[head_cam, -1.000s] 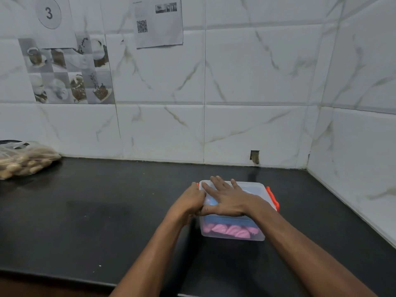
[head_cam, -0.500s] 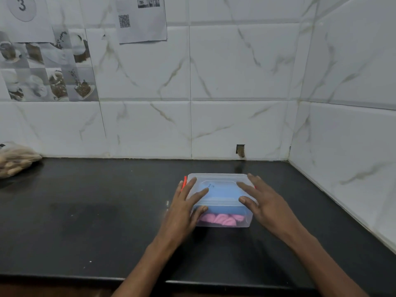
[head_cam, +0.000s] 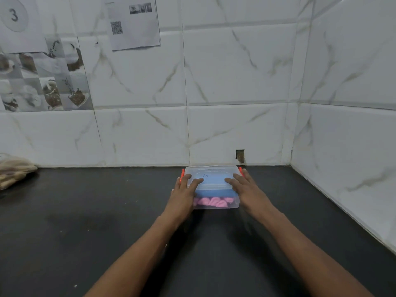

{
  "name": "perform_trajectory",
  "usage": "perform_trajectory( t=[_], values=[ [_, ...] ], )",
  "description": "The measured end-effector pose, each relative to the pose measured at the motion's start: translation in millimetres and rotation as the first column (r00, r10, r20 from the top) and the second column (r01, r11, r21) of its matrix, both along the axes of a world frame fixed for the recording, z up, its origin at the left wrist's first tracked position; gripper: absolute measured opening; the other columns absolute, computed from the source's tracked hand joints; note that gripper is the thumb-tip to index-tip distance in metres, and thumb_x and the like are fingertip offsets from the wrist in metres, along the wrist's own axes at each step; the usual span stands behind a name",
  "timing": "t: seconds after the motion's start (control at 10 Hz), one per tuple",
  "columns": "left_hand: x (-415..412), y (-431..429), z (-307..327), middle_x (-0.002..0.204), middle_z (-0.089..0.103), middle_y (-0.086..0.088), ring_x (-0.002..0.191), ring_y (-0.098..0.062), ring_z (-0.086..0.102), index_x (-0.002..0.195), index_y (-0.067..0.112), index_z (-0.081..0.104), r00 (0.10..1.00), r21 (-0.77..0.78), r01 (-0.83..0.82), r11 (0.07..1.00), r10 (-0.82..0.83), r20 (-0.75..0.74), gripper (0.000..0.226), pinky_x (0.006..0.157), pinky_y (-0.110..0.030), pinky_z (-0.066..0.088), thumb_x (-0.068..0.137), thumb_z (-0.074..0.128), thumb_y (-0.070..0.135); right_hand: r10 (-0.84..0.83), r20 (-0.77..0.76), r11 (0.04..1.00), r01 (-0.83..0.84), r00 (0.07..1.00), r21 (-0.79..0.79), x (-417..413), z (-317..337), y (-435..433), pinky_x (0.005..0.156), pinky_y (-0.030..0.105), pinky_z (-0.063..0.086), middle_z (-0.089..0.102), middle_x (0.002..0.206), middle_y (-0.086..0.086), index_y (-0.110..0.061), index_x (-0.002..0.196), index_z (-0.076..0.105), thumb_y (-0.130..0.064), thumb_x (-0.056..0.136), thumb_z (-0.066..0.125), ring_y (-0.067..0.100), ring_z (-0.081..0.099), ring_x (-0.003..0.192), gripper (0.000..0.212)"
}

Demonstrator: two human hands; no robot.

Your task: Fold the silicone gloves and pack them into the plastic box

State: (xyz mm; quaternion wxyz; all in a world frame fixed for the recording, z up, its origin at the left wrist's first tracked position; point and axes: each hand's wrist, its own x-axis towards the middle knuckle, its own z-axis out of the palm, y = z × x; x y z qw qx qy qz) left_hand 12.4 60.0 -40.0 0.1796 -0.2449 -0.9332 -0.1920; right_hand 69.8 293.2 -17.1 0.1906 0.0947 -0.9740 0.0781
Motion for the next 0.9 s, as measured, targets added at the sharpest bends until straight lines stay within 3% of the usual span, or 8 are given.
perform_trajectory(
  t=[0.1, 0.4, 0.6, 0.7, 0.8, 0.9],
  values=[
    [-43, 8, 5, 0.157, 0.017, -0.010, 0.149, -0.033, 0.010, 0.148, 0.025, 0.033, 1.000, -0.026, 0.004, 1.000, -0.004, -0.010, 0.063, 0.120, -0.039, 0.023, 0.093, 0.056, 0.008, 0.000, 0.008, 1.000, 0.000, 1.000, -0.015, -40, 5, 2, 0.119, 0.035, 0.021, 0.016, 0.162, 0.005, -0.021, 0.152, 0.026, 0.012, 0.089, 0.042, 0.026, -0.009, 0.151, 0.073],
    [-168, 28, 6, 0.155, 0.019, -0.011, 0.148, -0.030, 0.011, 0.145, 0.025, 0.037, 0.999, 0.019, 0.040, 0.999, -0.041, 0.020, 0.057, 0.118, -0.041, 0.026, 0.094, 0.059, 0.013, 0.016, -0.016, 0.998, -0.017, 1.000, -0.064, -162, 3, 21, 0.120, 0.037, 0.015, 0.022, 0.160, 0.010, -0.017, 0.149, 0.034, 0.013, 0.087, 0.044, 0.028, -0.003, 0.151, 0.069],
    [-204, 25, -5, 0.158, 0.013, -0.007, 0.148, -0.025, 0.014, 0.146, 0.027, 0.037, 0.995, 0.096, 0.095, 0.991, -0.095, -0.009, 0.060, 0.113, -0.038, 0.034, 0.093, 0.059, 0.010, 0.022, -0.052, 0.995, -0.026, 0.998, -0.093, -199, -12, 33, 0.105, 0.037, 0.043, 0.022, 0.160, 0.002, -0.025, 0.148, 0.036, 0.002, 0.087, 0.047, 0.021, 0.002, 0.151, 0.068],
    [-204, 24, -4, 0.160, 0.009, -0.009, 0.149, -0.026, 0.014, 0.150, 0.028, 0.032, 0.997, 0.012, 0.071, 0.997, -0.071, 0.014, 0.065, 0.118, -0.042, 0.028, 0.092, 0.057, 0.011, 0.031, -0.043, 0.994, -0.036, 0.999, -0.101, -201, -18, 34, 0.114, 0.040, 0.034, 0.024, 0.161, 0.006, -0.024, 0.148, 0.040, 0.003, 0.088, 0.047, 0.024, 0.004, 0.152, 0.066],
    [-196, 25, 22, 0.164, -0.010, -0.002, 0.151, -0.031, -0.008, 0.154, 0.039, 0.012, 0.989, -0.163, -0.021, 0.986, 0.045, 0.142, 0.076, 0.119, -0.057, 0.008, 0.090, 0.049, 0.021, -0.037, 0.082, 0.999, 0.037, 0.996, 0.001, -203, 3, 34, 0.121, 0.047, 0.012, 0.019, 0.163, 0.004, -0.031, 0.151, 0.030, -0.006, 0.092, 0.044, 0.025, 0.002, 0.152, 0.066],
    [-181, 25, 45, 0.159, -0.031, -0.002, 0.148, -0.033, -0.024, 0.156, 0.033, -0.009, 0.991, -0.292, -0.052, 0.955, 0.086, 0.105, 0.076, 0.115, -0.067, -0.008, 0.093, 0.033, 0.043, -0.079, 0.147, 0.985, 0.055, 0.986, 0.164, -197, 27, 30, 0.119, 0.052, 0.006, 0.025, 0.161, 0.003, -0.028, 0.153, 0.027, -0.034, 0.102, 0.029, 0.023, 0.009, 0.152, 0.051]
  ],
)
